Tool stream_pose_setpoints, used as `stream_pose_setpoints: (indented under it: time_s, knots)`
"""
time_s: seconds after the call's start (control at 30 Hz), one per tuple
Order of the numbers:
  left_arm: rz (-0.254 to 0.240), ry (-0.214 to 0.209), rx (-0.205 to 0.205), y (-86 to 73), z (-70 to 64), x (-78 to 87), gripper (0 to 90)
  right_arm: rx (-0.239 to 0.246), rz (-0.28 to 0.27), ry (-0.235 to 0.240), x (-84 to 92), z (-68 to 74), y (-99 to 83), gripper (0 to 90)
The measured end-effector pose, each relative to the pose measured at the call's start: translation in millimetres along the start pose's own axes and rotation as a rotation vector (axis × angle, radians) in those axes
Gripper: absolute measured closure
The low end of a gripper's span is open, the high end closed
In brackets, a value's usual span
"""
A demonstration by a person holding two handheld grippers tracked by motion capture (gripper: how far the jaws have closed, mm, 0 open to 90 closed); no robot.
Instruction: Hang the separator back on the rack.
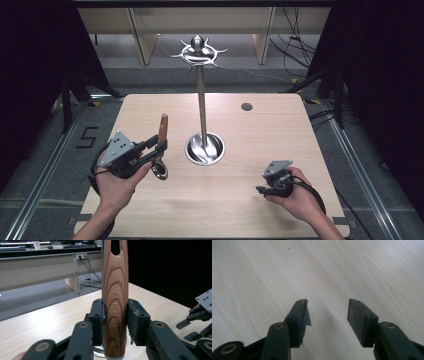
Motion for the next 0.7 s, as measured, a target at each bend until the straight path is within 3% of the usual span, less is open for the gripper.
stream_pose_setpoints:
  time_s: [0.5,0.6,0.7]
  knots:
    - [-0.018,-0.016,-0.007,13.9,-7.0,-1.3,67.3,-0.003,-0.002,0.000,0.3,0.5,0.3,50.5]
    - [-0.021,-0.017,-0.007,15.9,-8.1,-1.7,67.3,0.015,-0.003,0.002,0.1,-0.4,0.8,50.5]
    - [-0.027,-0.017,-0.013,18.4,-9.2,-1.9,67.3,-0.017,-0.001,0.004,0.5,2.5,0.2,50.5]
Point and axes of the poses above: each handheld gripper's, and its own axes: x roughly backward along the jaws, y roughly out of its top, z roughly to its left, the point moved 7 cm from there along -x, roughly forward along the jaws, and after that the axes turned 9 degrees about y, right-handed, at the moved point
